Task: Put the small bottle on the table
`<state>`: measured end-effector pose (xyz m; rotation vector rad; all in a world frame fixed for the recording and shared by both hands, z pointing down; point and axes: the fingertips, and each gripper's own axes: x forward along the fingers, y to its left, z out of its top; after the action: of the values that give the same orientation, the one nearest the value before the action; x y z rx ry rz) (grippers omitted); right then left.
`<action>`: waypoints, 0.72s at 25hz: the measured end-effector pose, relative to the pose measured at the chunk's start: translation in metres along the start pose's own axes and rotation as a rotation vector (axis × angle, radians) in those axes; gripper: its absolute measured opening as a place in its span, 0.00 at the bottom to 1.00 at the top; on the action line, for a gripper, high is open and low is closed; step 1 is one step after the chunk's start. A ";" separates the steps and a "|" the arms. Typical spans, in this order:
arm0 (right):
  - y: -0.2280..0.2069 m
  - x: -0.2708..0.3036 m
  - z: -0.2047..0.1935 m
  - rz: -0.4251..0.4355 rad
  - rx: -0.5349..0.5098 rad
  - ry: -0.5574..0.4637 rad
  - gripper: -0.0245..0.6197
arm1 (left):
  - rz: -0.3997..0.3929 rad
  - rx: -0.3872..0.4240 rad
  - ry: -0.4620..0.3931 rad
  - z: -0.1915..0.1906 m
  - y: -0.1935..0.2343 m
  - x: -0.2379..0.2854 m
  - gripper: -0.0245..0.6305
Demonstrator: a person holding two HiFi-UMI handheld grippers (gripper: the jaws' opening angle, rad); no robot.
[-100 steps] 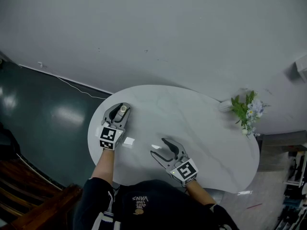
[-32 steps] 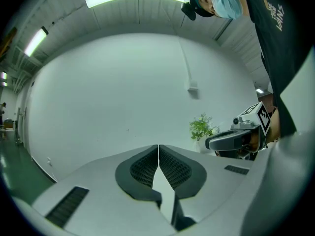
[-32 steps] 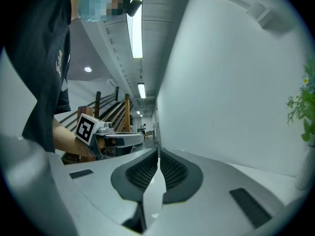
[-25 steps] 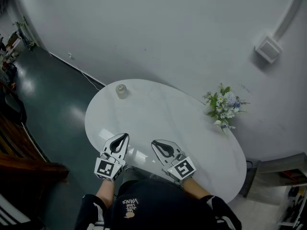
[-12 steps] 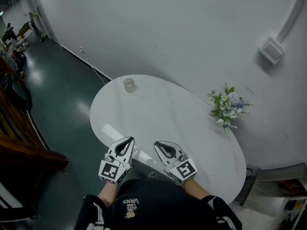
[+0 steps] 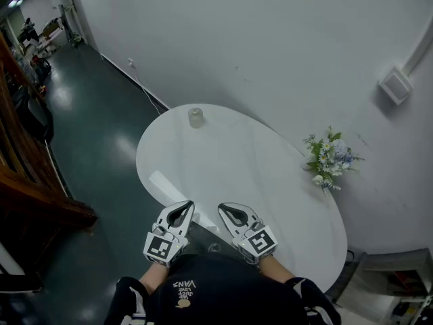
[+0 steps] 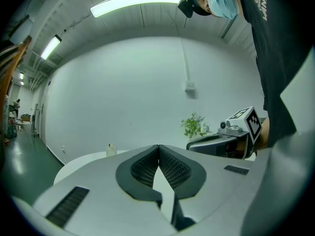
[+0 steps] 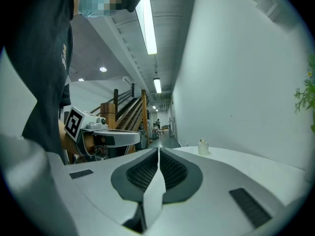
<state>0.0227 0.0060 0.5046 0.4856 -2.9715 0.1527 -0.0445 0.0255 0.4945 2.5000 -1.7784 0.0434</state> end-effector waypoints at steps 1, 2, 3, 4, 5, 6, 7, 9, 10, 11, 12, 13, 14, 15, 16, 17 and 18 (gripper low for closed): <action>0.001 0.000 -0.002 0.004 0.000 0.000 0.11 | -0.001 0.000 0.003 -0.001 -0.001 -0.001 0.07; 0.001 0.001 -0.002 0.007 -0.001 -0.003 0.11 | 0.001 0.001 0.009 -0.003 -0.002 -0.003 0.07; 0.002 0.002 -0.001 0.010 0.002 -0.003 0.11 | 0.005 0.003 0.018 -0.006 -0.002 -0.004 0.07; 0.004 0.002 0.000 0.013 0.008 -0.001 0.11 | 0.008 0.004 0.024 -0.008 -0.002 -0.006 0.07; 0.005 0.003 0.001 0.015 0.019 -0.001 0.11 | 0.010 0.003 0.025 -0.008 -0.002 -0.006 0.07; 0.005 0.003 -0.001 0.016 0.032 -0.003 0.11 | 0.010 -0.001 0.024 -0.006 -0.002 -0.007 0.07; 0.005 0.003 -0.004 0.015 0.039 -0.006 0.11 | 0.011 -0.005 0.021 -0.005 -0.003 -0.006 0.07; 0.003 0.002 -0.006 0.015 0.045 -0.004 0.11 | 0.015 -0.008 0.015 -0.003 -0.002 -0.006 0.07; 0.003 0.003 -0.005 0.017 0.048 -0.001 0.11 | 0.018 -0.005 0.015 -0.003 -0.002 -0.006 0.07; 0.003 0.003 -0.004 0.017 0.046 0.000 0.11 | 0.019 -0.004 0.014 -0.003 -0.001 -0.006 0.07; 0.003 0.004 -0.003 0.018 0.043 -0.002 0.11 | 0.019 -0.003 0.013 -0.003 0.000 -0.005 0.07; 0.003 0.004 -0.002 0.018 0.042 -0.004 0.11 | 0.018 -0.001 0.015 -0.004 0.000 -0.005 0.07; 0.003 0.004 -0.003 0.018 0.037 -0.009 0.11 | 0.017 0.001 0.017 -0.004 0.000 -0.005 0.07; 0.001 0.004 -0.003 0.017 0.026 -0.016 0.11 | 0.015 -0.003 0.014 -0.003 -0.001 -0.004 0.07; 0.000 0.004 -0.003 0.015 0.015 -0.022 0.11 | 0.013 -0.010 0.008 -0.001 -0.001 -0.003 0.07; -0.001 0.004 -0.003 0.014 0.007 -0.025 0.11 | 0.012 -0.016 0.004 0.001 -0.002 -0.001 0.07; -0.003 0.004 -0.003 0.013 -0.001 -0.028 0.11 | 0.011 -0.017 0.003 0.002 -0.002 0.000 0.07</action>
<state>0.0199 0.0024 0.5087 0.4727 -3.0023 0.1463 -0.0426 0.0261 0.4923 2.4764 -1.7840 0.0326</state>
